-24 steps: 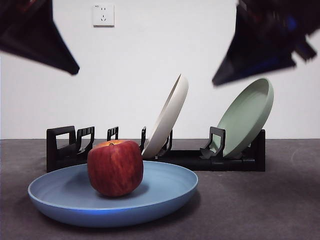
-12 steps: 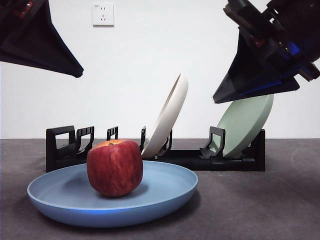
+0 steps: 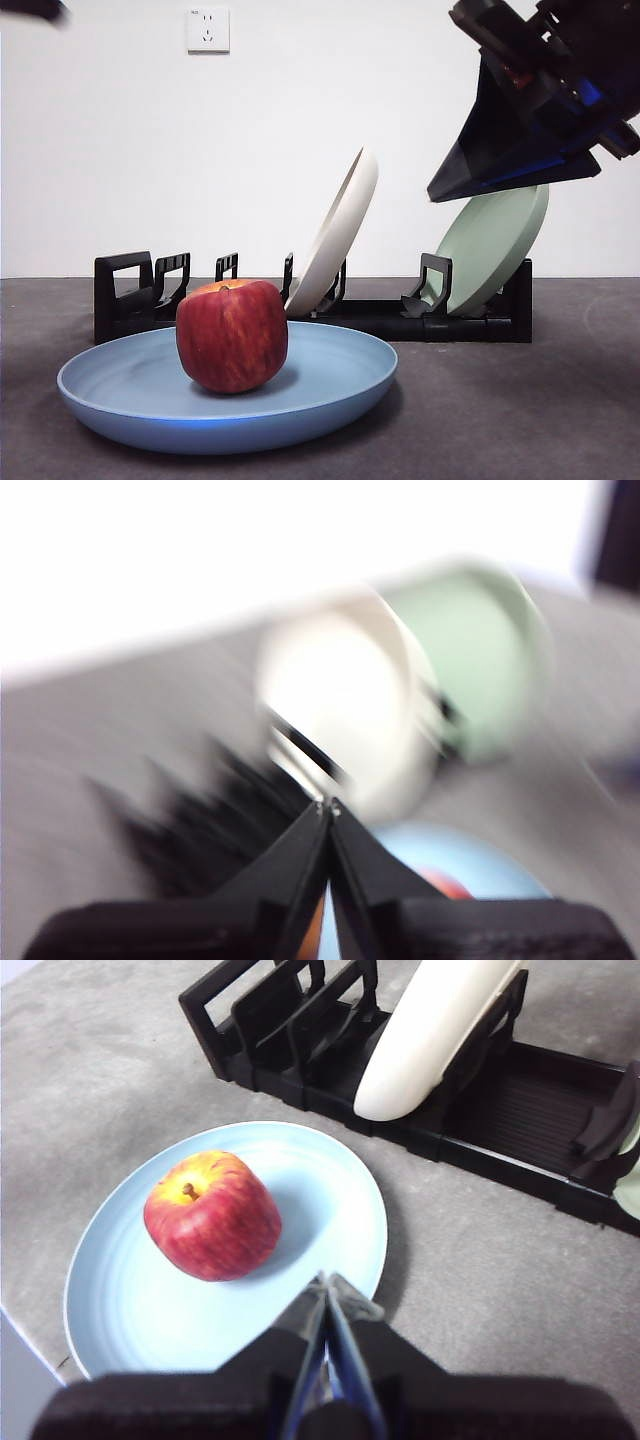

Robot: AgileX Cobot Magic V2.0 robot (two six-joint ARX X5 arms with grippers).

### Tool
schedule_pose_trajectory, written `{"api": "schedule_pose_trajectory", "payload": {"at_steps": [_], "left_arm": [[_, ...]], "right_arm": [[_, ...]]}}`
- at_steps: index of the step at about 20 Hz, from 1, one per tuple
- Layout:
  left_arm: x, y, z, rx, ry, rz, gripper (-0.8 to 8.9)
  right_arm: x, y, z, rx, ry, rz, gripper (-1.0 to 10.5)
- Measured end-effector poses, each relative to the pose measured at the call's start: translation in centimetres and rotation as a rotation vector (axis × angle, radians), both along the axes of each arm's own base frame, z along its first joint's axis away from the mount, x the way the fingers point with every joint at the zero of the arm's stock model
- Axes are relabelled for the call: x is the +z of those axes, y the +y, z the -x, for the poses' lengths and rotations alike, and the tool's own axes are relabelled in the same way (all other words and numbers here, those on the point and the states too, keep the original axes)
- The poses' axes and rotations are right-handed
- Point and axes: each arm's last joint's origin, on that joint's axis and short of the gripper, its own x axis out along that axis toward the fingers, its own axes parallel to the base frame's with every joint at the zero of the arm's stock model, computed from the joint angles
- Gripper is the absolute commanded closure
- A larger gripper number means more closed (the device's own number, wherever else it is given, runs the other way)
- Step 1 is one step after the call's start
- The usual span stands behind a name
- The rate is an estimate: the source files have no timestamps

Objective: Take the blue plate from the plate rack,put the plate on the table,take the apple from the table,put the apple in the plate

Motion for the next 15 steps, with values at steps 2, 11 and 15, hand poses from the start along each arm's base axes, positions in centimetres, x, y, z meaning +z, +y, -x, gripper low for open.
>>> {"api": "schedule_pose_trajectory", "payload": {"at_steps": [2,11,15], "left_arm": [[0.0,2.0,0.8,0.123,-0.107,0.053,8.15],[-10.7,5.6,0.3,0.395,-0.092,0.048,8.15],[-12.1,5.7,0.1,0.411,-0.034,0.039,8.15]], "right_arm": [[0.0,0.0,0.0,0.000,0.000,0.000,9.5],[0.0,0.0,0.0,0.000,0.000,0.000,9.5],[0.0,0.0,0.0,0.000,0.000,0.000,9.5]]}}
